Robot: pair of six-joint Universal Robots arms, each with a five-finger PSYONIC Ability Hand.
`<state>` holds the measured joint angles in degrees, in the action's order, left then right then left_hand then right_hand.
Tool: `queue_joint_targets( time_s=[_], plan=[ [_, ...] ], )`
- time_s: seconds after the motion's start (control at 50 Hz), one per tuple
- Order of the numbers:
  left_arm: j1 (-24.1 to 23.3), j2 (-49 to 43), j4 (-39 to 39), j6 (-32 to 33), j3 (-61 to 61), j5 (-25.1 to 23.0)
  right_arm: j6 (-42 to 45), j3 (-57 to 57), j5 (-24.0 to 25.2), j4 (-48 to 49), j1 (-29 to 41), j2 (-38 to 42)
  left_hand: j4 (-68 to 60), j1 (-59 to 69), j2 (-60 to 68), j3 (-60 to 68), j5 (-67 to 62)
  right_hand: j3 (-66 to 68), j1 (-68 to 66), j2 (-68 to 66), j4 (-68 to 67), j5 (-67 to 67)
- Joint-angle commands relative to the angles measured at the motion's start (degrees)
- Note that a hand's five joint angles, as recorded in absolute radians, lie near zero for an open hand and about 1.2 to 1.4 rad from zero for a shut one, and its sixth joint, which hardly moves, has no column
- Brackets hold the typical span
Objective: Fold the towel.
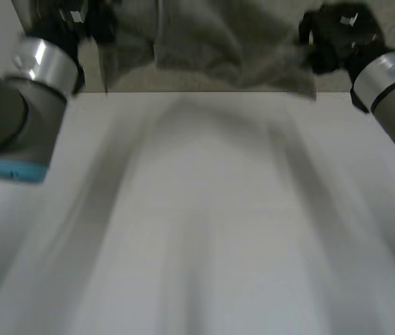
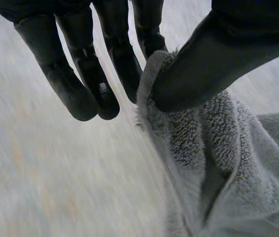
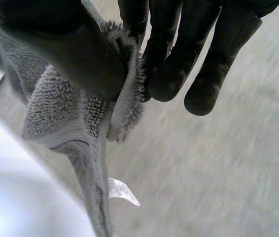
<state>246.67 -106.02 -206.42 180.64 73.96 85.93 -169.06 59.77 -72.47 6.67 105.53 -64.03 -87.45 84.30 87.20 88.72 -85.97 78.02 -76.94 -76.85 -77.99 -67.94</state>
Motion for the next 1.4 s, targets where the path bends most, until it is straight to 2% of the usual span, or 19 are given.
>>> queue_joint_targets(
  time_s=[0.02, 0.3, 0.48, 0.56, 0.66, 0.74, 0.88, 0.98, 1.02, 1.1, 1.14, 1.18, 1.3, 1.4],
  plan=[
    [-0.3, -0.6, 2.7, 1.0, 11.5, -0.1, 9.7, -2.5, -0.4, -10.8, -1.0, 6.5, 7.4, -4.3, -7.2, -8.7, 16.0, 2.0, -3.1, -3.2, -2.0, -2.1],
    [0.0, 3.2, 2.9, 1.7, 15.9, -0.1, 9.8, -2.3, -3.7, -12.5, -4.6, 5.8, 7.4, -4.3, -7.2, -8.7, 16.0, 2.0, -3.1, -3.2, -2.0, -2.1],
    [-0.8, 12.8, 2.6, 0.5, 18.3, -0.3, 7.1, -2.6, -4.0, -13.2, -6.5, 0.6, 7.4, -4.3, -7.2, -8.7, 16.0, 2.0, -3.1, -3.2, -2.0, -2.1],
    [-1.4, 13.9, 2.8, -0.9, 18.7, -1.1, 7.0, -2.8, -3.9, -13.3, -7.6, 0.7, 7.4, -4.3, -7.2, -8.7, 16.0, 2.0, -3.1, -3.2, -2.0, -2.1],
    [-2.5, 12.8, 2.6, -1.8, 20.4, -2.0, 7.5, -4.5, -3.9, -13.9, -7.0, 4.5, 7.4, -4.3, -7.2, -8.7, 16.0, 2.0, -3.1, -3.2, -2.0, -2.1],
    [-2.7, 7.3, 2.8, -1.4, 21.1, -1.8, 8.8, -5.4, -4.3, -15.1, -5.8, 9.6, 7.4, -4.3, -7.2, -8.7, 16.0, 2.0, -3.1, -3.2, -2.0, -2.1],
    [-3.0, 4.6, 3.7, -1.9, 21.3, -1.8, 12.3, -4.7, -4.7, -16.7, -5.3, 11.2, 7.4, -4.3, -7.2, -8.7, 16.0, 2.0, -3.1, -3.2, -2.0, -2.1],
    [-3.2, 6.4, 3.8, -2.1, 21.3, -1.8, 12.3, -2.5, -4.0, -16.8, -5.7, 7.2, 7.4, -4.3, -7.2, -8.7, 16.0, 2.0, -3.1, -3.2, -2.0, -2.1],
    [-3.3, 10.1, 4.0, -2.2, 21.5, -1.8, 12.6, -0.8, -3.7, -17.0, -6.0, 1.5, 7.4, -4.3, -7.2, -8.7, 16.0, 2.0, -3.1, -3.2, -2.0, -2.1],
    [-3.3, 13.5, 4.0, -2.2, 22.0, -1.8, 12.8, -0.1, -2.9, -18.9, -6.5, -3.6, 7.4, -4.3, -7.2, -8.7, 16.0, 2.0, -3.1, -3.2, -2.0, -2.1],
    [-3.3, 15.1, 4.0, -2.4, 22.4, -1.8, 12.9, -0.1, -1.8, -20.9, -7.5, -5.3, 7.4, -4.3, -7.2, -8.7, 16.0, 2.0, -3.1, -3.2, -2.0, -2.1],
    [-3.2, 18.4, 4.0, -3.2, 22.6, -1.8, 12.8, -0.4, 1.3, -24.6, -10.5, -7.4, 7.4, -4.3, -7.2, -8.7, 16.0, 2.0, -3.1, -3.2, -2.0, -2.1],
    [-2.9, 20.0, 4.4, -5.1, 22.6, -2.0, 12.7, -0.6, 5.8, -27.1, -12.5, -8.8, 7.4, -4.3, -7.2, -8.7, 16.0, 2.0, -3.1, -3.2, -2.0, -2.1],
    [-2.7, 17.2, 4.4, -5.1, 22.5, -2.1, 12.8, -0.9, 5.3, -27.1, -11.1, -5.3, 7.4, -4.3, -7.2, -8.7, 16.0, 2.0, -3.1, -3.2, -2.0, -2.1]
  ],
)
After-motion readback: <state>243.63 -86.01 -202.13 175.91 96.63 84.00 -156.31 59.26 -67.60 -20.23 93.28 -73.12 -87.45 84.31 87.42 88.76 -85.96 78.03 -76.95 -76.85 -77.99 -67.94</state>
